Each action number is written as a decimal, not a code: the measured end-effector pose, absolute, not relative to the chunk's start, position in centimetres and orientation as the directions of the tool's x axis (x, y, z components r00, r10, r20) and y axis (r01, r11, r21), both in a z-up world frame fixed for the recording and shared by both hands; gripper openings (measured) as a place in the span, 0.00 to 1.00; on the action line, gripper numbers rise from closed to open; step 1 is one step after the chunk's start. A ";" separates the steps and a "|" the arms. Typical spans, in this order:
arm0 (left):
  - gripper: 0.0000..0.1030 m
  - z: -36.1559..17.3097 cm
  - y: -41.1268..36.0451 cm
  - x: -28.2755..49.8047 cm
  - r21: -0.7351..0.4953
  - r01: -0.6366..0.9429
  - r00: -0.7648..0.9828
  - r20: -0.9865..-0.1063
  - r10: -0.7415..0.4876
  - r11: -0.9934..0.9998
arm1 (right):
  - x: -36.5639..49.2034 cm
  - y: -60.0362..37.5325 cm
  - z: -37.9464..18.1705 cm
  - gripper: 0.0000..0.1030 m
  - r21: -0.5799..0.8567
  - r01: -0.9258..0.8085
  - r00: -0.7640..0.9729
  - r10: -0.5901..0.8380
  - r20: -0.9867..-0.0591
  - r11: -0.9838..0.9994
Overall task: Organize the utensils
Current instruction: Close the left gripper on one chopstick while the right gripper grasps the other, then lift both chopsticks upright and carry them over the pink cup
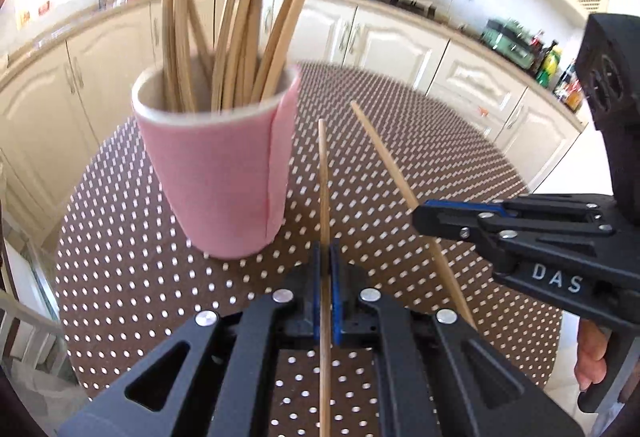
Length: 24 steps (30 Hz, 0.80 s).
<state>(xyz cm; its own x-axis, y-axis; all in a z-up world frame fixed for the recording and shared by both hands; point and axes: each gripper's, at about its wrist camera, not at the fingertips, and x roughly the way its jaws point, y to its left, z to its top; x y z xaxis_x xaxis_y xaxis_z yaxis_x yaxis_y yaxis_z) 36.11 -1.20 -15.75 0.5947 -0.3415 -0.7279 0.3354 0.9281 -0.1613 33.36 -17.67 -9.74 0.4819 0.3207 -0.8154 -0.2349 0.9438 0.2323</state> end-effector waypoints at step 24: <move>0.05 -8.3 -0.6 28.1 -0.135 0.355 0.845 -0.377 -0.379 0.925 | 26.9 -23.2 -2.1 0.05 0.258 -0.301 0.683 0.396 -0.613 0.918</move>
<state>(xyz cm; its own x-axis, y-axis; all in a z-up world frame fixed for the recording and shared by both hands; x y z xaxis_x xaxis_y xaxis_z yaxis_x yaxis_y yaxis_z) 28.10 -0.63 -8.29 0.8448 -0.3792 -0.3774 0.3550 0.9251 -0.1346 26.94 -23.15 -2.15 0.6831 0.3963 -0.6134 -0.3013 0.9181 0.2577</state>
